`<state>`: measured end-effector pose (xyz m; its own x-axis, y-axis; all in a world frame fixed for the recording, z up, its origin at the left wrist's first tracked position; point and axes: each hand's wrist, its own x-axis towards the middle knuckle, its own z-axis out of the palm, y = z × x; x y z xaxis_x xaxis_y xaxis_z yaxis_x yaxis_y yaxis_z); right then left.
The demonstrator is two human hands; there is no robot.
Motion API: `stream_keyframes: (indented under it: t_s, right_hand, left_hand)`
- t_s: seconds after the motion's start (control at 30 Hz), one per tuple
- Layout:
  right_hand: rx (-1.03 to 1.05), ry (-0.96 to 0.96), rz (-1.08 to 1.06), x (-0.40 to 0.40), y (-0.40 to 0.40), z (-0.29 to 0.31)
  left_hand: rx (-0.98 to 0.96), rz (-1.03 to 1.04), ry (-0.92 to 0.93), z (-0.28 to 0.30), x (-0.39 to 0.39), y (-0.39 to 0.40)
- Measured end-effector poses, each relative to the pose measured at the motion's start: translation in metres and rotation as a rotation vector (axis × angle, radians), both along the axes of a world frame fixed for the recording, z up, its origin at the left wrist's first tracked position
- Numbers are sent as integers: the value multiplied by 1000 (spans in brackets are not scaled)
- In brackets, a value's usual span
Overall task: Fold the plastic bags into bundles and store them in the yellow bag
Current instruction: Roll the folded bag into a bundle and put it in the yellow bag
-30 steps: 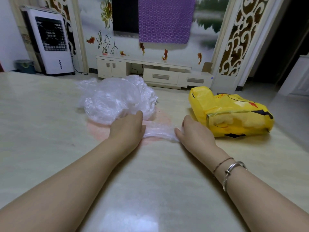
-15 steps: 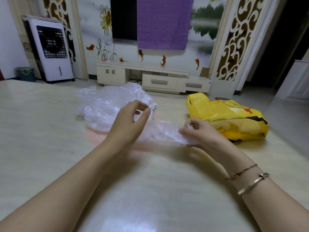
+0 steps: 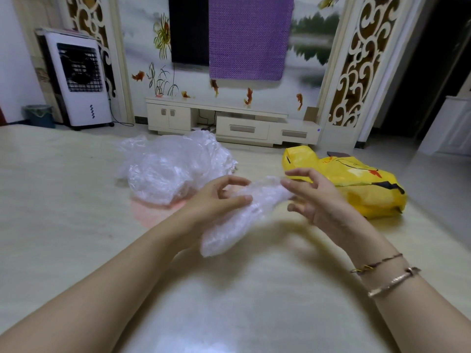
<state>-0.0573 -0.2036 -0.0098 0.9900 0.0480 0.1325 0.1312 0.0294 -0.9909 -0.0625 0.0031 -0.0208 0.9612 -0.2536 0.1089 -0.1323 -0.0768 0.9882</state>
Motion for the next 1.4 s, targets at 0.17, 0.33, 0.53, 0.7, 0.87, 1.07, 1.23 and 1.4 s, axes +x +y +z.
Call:
stream_keyframes:
  t_s: [0.17, 0.33, 0.53, 0.7, 0.87, 1.07, 1.23, 1.4]
  right_hand:
    - [-848, -687, -89, 2, 8, -21]
    - [-1052, -859, 63, -5, 29, -28]
    - [-1115, -800, 207, -7, 27, -30]
    - [-1045, -585, 271, -12, 22, -29]
    - [-845, -340, 335, -13, 18, -23]
    - [-646, -279, 182, 2, 24, -30]
    - [-604, -227, -76, 21, 35, -40]
    - [-828, -229, -169, 22, 35, -44]
  left_hand:
    - [-165, 299, 68, -12, 12, 1]
    - [-139, 361, 88, -25, 18, -3]
    - [312, 394, -233, -29, 19, -1]
    - [368, 246, -454, -12, 10, 5]
    - [465, -5, -254, -15, 7, 4]
    - [457, 93, -51, -10, 9, 2]
    - [550, 151, 6, -12, 9, 1]
    - [497, 213, 7, -21, 17, -4]
